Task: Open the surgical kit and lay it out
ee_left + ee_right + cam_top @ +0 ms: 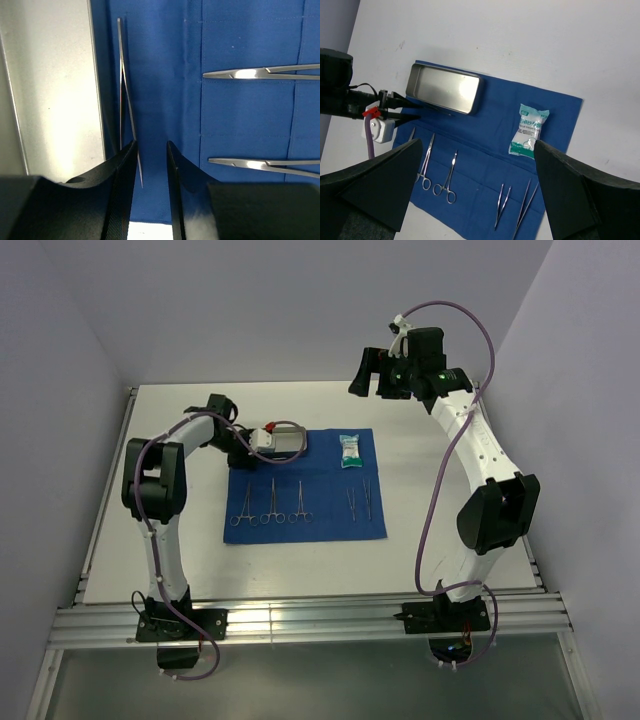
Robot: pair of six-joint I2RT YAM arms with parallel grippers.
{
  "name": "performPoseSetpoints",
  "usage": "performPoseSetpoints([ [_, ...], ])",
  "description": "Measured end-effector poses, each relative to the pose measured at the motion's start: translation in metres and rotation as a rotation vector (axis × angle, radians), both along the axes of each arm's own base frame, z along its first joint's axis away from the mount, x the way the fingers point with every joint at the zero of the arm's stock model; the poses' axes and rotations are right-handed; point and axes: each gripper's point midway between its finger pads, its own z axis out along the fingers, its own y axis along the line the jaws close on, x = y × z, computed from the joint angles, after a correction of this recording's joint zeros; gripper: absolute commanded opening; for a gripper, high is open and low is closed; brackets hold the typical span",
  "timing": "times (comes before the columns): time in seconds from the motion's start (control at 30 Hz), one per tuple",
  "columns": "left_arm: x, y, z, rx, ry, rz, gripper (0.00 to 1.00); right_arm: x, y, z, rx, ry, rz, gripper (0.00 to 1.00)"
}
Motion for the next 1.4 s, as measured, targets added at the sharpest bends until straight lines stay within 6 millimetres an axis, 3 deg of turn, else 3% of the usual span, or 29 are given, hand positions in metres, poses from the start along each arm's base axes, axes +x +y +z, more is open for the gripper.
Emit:
performPoseSetpoints([
  [0.63, 0.001, -0.005, -0.007, 0.036, 0.035, 0.003, 0.26, -0.001, 0.0, -0.003, 0.009, 0.012, 0.006, 1.0],
  [0.7, 0.001, -0.005, -0.007, 0.036, 0.032, 0.003, 0.22, -0.002, 0.001, -0.003, 0.012, 0.013, 0.008, 1.0],
  [0.8, -0.001, -0.005, -0.007, 0.038, 0.037, 0.004, 0.05, -0.002, 0.002, -0.002, 0.017, 0.015, 0.013, 1.0],
  [0.87, -0.002, -0.006, -0.007, 0.038, 0.04, 0.0, 0.0, -0.003, 0.002, -0.002, 0.019, 0.016, 0.015, 1.0],
  [1.4, -0.014, -0.005, -0.002, 0.043, 0.079, -0.003, 0.0, -0.004, 0.001, -0.007, 0.024, 0.031, 0.016, 1.0],
])
